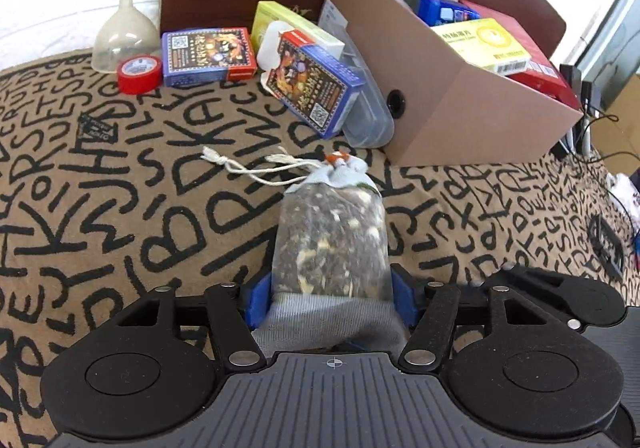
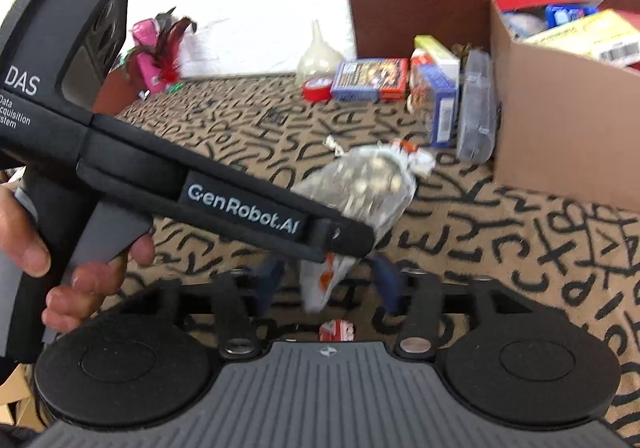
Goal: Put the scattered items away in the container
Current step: 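Lift the sachet and carry it over the cardboard box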
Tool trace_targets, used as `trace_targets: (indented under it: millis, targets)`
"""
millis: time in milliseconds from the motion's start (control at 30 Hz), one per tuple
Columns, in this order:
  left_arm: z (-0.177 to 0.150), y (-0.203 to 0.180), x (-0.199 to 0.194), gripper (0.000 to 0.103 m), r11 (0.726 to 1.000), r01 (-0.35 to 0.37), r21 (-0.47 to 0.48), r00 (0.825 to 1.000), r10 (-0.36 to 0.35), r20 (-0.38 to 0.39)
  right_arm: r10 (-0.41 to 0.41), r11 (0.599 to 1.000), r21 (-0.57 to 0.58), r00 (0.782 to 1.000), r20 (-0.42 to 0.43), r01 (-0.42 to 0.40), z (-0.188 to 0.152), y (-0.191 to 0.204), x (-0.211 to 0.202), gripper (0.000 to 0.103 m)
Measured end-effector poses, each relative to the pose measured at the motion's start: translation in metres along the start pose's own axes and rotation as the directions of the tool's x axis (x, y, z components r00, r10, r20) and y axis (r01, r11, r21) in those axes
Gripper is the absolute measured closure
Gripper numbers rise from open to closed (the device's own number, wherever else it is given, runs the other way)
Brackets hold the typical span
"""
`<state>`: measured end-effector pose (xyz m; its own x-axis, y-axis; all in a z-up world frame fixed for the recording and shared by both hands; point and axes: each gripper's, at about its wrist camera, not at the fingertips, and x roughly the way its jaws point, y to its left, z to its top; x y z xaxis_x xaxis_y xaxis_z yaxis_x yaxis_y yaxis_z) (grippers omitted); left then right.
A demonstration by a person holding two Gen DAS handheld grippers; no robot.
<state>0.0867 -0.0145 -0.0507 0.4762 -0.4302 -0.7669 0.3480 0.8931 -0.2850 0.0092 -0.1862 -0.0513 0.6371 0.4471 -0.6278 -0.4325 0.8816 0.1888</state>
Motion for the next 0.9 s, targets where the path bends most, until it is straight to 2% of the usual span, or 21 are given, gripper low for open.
trace_targets:
  millis: [267,400,500,533,567,600,733,900]
  targets:
    - [0.005,0.0,-0.004,0.024,1.0,-0.008,-0.004,1.0,0.008,0.016,-0.005,1.0,0.016,1.0,0.018,0.005,0.006,-0.007,0.0,0.041]
    - [0.005,0.001,0.009,0.022,1.0,-0.021,0.003,1.0,0.021,-0.021,0.032,0.998,0.062,0.999,-0.009,-0.031,0.004,-0.011,0.013,0.041]
    - [0.0,0.001,0.013,0.028,0.999,-0.028,0.035,0.999,0.028,-0.025,0.064,0.99,0.128,0.998,-0.012,-0.062,0.001,-0.017,0.016,0.044]
    - [-0.001,-0.001,0.011,0.037,0.998,-0.034,0.047,0.999,0.035,-0.026,0.073,0.988,0.136,0.997,-0.011,-0.071,0.0,-0.017,0.014,0.047]
    - [-0.001,-0.002,0.01,0.039,0.998,-0.037,0.052,0.999,0.038,-0.029,0.077,0.988,0.138,0.997,-0.009,-0.075,-0.001,-0.018,0.012,0.048]
    - [-0.001,-0.004,0.007,0.04,0.998,-0.036,0.055,0.999,0.037,-0.03,0.077,0.988,0.135,0.997,-0.004,-0.076,-0.002,-0.017,0.009,0.052]
    - [0.001,-0.023,-0.007,0.044,0.996,-0.046,0.073,0.999,0.047,-0.007,0.062,0.992,0.105,0.998,0.032,-0.065,-0.002,-0.012,-0.013,0.053]
    - [0.018,-0.071,-0.035,0.045,0.992,-0.014,0.125,0.996,0.003,0.084,0.015,0.997,0.074,0.988,0.156,-0.027,0.005,-0.024,-0.067,0.054]
